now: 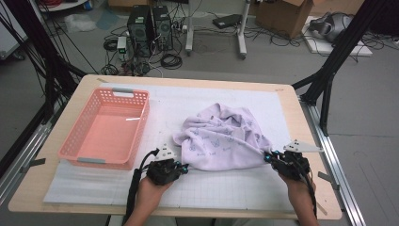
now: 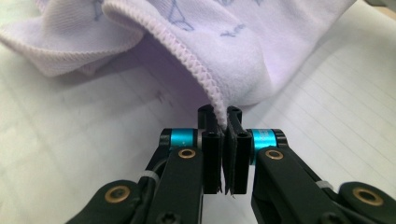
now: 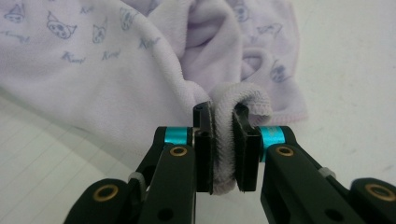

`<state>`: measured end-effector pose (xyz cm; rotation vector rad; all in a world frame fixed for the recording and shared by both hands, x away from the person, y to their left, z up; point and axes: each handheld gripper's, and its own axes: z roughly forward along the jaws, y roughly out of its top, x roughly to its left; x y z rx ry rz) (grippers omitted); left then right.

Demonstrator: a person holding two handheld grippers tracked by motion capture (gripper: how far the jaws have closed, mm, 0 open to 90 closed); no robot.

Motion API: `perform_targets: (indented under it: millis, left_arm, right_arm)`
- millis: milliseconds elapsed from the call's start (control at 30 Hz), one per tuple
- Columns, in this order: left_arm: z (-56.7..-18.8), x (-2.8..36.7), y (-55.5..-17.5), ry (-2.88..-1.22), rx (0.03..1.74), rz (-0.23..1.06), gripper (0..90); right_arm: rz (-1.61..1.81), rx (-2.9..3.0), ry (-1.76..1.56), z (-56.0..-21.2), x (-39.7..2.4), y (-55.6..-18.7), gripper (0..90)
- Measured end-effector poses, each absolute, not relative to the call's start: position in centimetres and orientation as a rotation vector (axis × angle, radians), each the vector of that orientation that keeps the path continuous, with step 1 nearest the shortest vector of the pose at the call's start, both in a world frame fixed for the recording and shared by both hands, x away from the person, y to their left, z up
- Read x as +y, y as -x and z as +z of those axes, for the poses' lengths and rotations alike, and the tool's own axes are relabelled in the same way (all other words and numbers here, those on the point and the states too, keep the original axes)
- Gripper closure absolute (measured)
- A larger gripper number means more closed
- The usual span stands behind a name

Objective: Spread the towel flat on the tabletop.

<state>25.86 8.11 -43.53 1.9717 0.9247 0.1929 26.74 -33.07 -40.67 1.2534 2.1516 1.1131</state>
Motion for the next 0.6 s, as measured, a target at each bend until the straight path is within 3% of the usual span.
perform_targets:
  millis: [467, 533, 600]
  left_arm:
    - [-43.6, 11.5, -21.0, -1.948, 0.862, 0.097, 86.6]
    - [-43.5, 11.8, -20.3, -1.954, 0.850, 0.086, 86.4]
    - [-43.6, 12.1, -19.9, -1.936, 0.857, 0.097, 81.8]
  right_arm:
    - [1.114, 2.345, -1.275, -42.9, -33.0, -19.9, 79.7]
    - [1.105, 2.370, -1.257, -42.8, -32.9, -18.9, 76.1]
    - [1.105, 2.376, -1.264, -42.8, -33.1, -18.2, 64.8]
